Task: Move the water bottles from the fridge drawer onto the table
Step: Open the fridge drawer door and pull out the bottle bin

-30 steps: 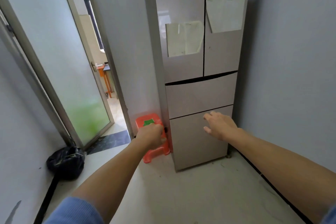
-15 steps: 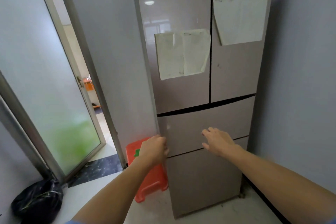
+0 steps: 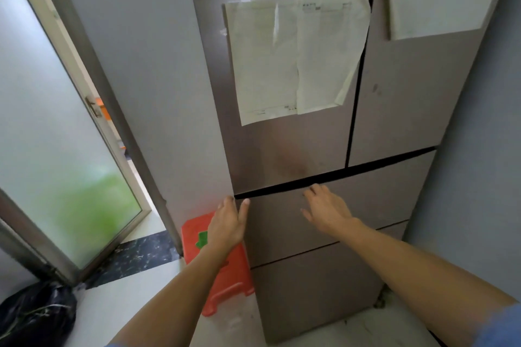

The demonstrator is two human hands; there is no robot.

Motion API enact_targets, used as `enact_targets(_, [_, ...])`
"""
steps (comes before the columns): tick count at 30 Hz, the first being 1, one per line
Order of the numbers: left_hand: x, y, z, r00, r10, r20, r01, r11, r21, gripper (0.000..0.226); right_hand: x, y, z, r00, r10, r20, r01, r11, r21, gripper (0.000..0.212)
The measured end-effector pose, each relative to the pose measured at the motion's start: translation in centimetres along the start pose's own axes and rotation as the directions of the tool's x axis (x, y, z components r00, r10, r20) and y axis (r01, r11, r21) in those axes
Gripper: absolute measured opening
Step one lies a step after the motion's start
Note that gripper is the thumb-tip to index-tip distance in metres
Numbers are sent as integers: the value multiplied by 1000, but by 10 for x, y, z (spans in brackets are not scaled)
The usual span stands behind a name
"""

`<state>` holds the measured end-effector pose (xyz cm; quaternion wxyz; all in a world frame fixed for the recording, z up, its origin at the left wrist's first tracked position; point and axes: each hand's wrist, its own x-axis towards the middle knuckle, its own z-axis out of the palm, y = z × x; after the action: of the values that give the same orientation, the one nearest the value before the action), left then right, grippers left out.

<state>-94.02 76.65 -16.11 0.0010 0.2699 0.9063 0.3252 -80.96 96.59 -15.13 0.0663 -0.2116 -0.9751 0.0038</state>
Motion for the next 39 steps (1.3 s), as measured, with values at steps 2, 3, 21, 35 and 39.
enact_targets(2, [20, -1, 9, 1000, -17, -16, 15, 995, -97, 66, 18, 0, 8, 1000, 0, -31, 1, 1000, 22, 49])
enact_targets(3, [29, -1, 13, 999, -28, -28, 24, 990, -139, 71, 26, 0, 12, 999, 5, -33, -3, 999, 39, 51])
enact_targets(21, [18, -13, 33, 998, 5, -58, -14, 988, -152, 48, 5, 16, 51, 990, 7, -137, 19, 983, 185, 63])
enact_targets(35, [-133, 60, 49, 955, 200, 219, -199, 980, -30, 58, -172, 108, 17, 957, 155, -247, -12, 868, 496, 48])
enact_targets(39, [-146, 119, 75, 905, 252, 343, -296, 952, 79, 40, -226, 154, 2, 948, 254, -193, -118, 841, 527, 55])
